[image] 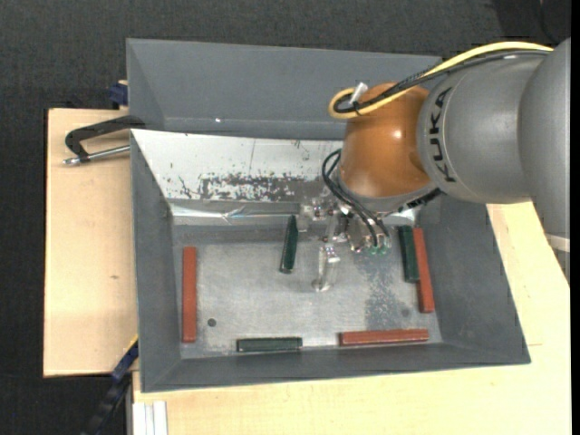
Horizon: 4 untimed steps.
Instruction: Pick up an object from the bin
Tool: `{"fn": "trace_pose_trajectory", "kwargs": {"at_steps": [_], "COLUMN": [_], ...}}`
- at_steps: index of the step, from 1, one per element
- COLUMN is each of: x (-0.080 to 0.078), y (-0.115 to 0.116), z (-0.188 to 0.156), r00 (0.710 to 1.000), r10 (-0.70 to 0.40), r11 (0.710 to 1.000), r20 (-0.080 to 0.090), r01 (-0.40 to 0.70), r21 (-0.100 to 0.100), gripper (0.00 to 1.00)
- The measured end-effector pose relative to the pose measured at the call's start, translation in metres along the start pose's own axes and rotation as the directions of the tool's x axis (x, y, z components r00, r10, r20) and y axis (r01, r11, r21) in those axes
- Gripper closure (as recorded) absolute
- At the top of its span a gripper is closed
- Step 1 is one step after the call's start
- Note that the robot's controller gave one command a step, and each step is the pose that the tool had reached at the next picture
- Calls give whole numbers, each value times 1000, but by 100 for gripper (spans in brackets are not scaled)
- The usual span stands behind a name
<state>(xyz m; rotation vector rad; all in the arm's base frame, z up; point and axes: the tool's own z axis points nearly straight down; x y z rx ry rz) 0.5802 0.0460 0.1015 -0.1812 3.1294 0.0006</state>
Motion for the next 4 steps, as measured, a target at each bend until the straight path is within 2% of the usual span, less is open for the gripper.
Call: {"fn": "trace_pose_trajectory", "kwargs": {"at_steps": [1, 2, 3, 4], "x": [-14, -27, -25, -24], "y": [46, 54, 37, 27], "z": [-30, -4, 20, 30], "r00": [984, 965, 888, 943], "r10": [-176, -263, -460, -334], "r11": [984, 965, 888, 943], "r20": [-2, -1, -3, -4], "r01": [176, 263, 460, 334], "r21": [-2, -2, -4, -4], "gripper": [0, 0, 0, 100]}}
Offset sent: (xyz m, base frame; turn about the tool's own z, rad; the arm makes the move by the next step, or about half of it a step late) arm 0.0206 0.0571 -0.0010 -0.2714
